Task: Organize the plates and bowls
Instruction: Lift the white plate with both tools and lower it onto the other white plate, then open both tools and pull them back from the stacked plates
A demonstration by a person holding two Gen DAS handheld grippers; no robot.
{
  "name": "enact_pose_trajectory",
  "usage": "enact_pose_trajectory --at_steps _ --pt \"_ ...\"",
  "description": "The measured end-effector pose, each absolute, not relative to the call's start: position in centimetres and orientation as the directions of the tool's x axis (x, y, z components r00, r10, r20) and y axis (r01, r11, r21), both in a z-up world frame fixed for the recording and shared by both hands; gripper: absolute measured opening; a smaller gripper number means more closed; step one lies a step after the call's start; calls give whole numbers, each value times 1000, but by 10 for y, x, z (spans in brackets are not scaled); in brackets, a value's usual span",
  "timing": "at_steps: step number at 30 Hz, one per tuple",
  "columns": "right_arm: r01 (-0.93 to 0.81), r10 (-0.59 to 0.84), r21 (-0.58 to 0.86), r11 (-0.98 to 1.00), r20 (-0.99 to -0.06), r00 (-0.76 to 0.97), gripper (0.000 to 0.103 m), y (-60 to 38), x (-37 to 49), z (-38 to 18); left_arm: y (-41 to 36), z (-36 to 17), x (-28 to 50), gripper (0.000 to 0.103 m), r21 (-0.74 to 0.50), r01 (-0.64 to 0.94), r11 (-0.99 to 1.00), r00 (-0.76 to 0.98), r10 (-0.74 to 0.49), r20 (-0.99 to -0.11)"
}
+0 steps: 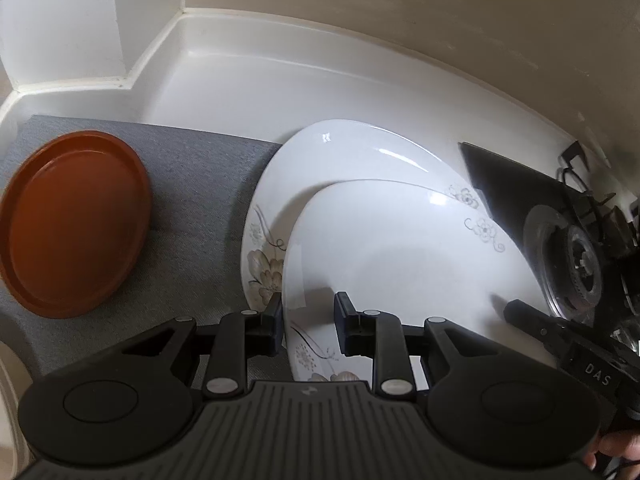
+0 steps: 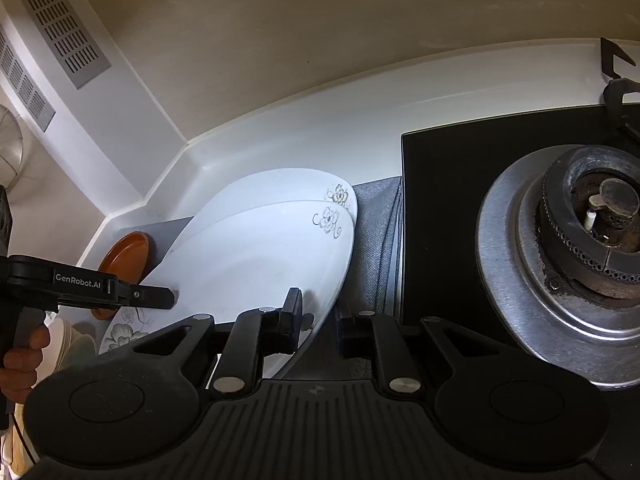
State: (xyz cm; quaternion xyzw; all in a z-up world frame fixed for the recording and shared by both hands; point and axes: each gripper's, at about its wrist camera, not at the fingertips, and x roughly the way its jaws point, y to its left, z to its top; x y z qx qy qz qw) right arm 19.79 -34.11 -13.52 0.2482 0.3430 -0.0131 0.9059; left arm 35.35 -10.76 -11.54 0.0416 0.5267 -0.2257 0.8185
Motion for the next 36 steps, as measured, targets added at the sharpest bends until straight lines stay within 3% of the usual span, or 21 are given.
enact_pose_trajectory --at_steps 4,12,14,16,18,20,23,36 --pt "204 122 419 885 -631 767 18 -335 195 -132 -112 -109 345 28 -115 441 890 386 -304 -871" --pt "230 90 393 890 -646 758 20 -327 199 -131 -106 -104 343 32 -121 444 888 400 -317 -860" --pt "232 82 381 895 -651 754 23 -324 201 -131 -106 -101 342 49 -121 441 889 408 -319 -856" --pt "230 57 341 911 -659 750 24 -318 203 -129 -105 -97 339 79 -108 441 891 432 -316 -845" --pt "222 38 305 926 -660 750 39 -312 204 -127 -104 -93 334 91 -91 437 895 465 -312 -828" --pt "211 22 281 936 -646 763 52 -308 203 -124 -103 -89 330 92 -84 441 894 482 -315 -818" --pt "220 -16 248 943 -629 777 63 -304 199 -119 -100 -86 328 100 -91 434 896 489 -319 -812" --pt "241 -54 260 935 -567 822 82 -271 126 -78 -61 -42 263 103 -113 438 892 557 -368 -745"
